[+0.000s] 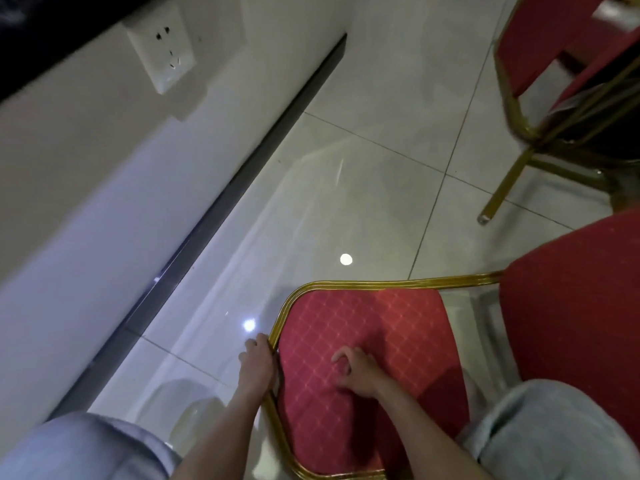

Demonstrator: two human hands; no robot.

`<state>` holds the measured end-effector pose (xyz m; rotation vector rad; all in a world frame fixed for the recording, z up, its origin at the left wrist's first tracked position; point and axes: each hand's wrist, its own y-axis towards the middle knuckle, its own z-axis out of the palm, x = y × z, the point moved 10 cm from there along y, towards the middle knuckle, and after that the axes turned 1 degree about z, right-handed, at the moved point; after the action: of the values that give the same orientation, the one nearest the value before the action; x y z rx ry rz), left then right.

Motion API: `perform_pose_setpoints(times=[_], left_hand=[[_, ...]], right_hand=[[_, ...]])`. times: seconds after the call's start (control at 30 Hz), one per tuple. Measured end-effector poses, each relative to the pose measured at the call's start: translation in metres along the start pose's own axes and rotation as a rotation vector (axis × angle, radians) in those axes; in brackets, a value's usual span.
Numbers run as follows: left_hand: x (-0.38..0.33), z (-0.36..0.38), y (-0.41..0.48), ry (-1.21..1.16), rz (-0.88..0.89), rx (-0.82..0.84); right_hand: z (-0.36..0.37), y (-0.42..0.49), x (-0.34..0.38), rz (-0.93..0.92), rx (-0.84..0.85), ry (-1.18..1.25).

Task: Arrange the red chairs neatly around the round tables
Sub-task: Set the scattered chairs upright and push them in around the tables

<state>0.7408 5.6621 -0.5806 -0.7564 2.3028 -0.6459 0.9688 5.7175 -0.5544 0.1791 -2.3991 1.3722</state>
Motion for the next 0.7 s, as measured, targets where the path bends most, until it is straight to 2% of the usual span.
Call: perform_pose_setpoints(times=[0.1,0.4,0.57,0.7], left_hand=[[-0.005,-0.002,-0.005,0.025,0.035,-0.032],[-0.008,-0.016,-0.01,0.14,-0.038,-0.043],[-0.019,-0.034,-0.008,0.125,-0.004,-0.033],[-0.033,-0.064,-0.03,0.102,0.004,-0.006]], right_hand=[[-0.002,0.001,-0.002,-0.01,-0.015,0.074],[-0.019,-0.015,-0.005,-0.124,-0.142,0.251],[-0.05,-0.037,-0.004,-0.165,-0.266,0.3],[-0.085,-0.075,-0.002,-0.164,-0.268,0.291]])
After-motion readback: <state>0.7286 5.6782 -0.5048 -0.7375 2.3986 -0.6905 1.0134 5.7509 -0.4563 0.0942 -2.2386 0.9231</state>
